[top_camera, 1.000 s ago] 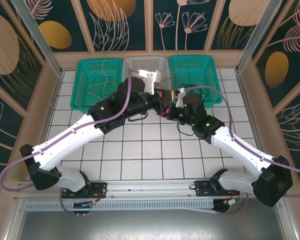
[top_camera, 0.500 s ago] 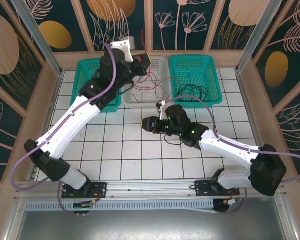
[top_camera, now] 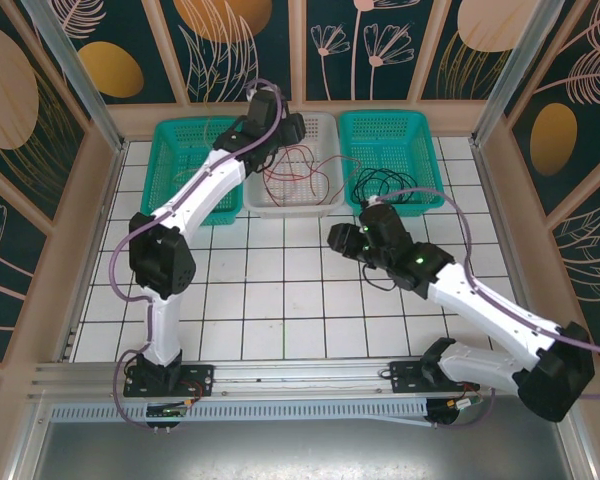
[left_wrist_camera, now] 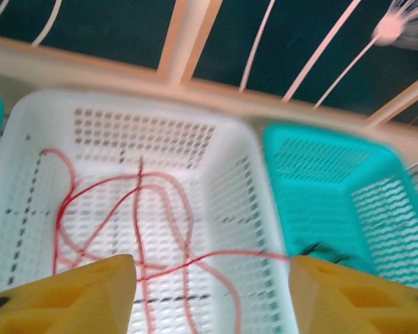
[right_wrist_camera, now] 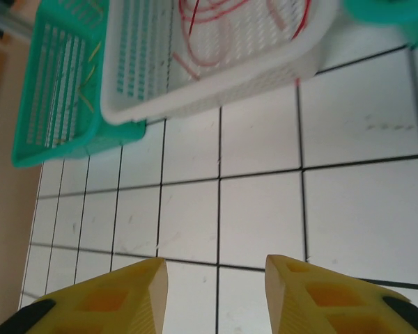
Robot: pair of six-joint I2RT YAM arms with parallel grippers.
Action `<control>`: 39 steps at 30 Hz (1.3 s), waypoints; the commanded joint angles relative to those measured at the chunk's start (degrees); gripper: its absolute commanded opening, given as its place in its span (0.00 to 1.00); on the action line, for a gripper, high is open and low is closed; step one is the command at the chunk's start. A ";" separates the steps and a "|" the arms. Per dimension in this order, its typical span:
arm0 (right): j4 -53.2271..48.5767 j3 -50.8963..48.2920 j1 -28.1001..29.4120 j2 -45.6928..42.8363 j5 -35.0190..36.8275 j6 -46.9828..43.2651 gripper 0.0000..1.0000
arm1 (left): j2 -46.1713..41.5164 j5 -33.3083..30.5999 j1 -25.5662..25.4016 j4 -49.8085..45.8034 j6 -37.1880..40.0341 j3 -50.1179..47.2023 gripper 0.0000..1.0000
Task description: Untangle the cables
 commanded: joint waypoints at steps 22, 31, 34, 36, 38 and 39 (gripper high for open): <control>16.03 -12.03 -9.96 -19.65 42.46 -13.81 0.77 | -52.95 -45.79 0.26 44.76 26.35 -72.20 0.99; 32.53 -26.27 -27.40 -3.35 53.92 -13.61 0.81 | -50.62 -49.10 13.85 57.35 18.83 -94.74 0.99; 40.32 -28.54 -29.16 3.73 55.57 -16.66 0.82 | -46.86 -46.25 17.76 64.57 18.12 -99.54 0.99; 49.48 -30.28 -29.23 8.61 55.58 -22.85 0.82 | -46.31 -43.50 19.27 68.48 17.37 -100.12 0.99; 62.05 -33.12 -29.59 13.07 53.22 -28.65 0.83 | -45.39 -37.60 21.02 77.75 16.43 -102.43 0.99; 69.45 -34.90 -30.11 14.72 49.97 -32.21 0.83 | -44.22 -36.43 21.50 80.62 17.19 -102.62 0.99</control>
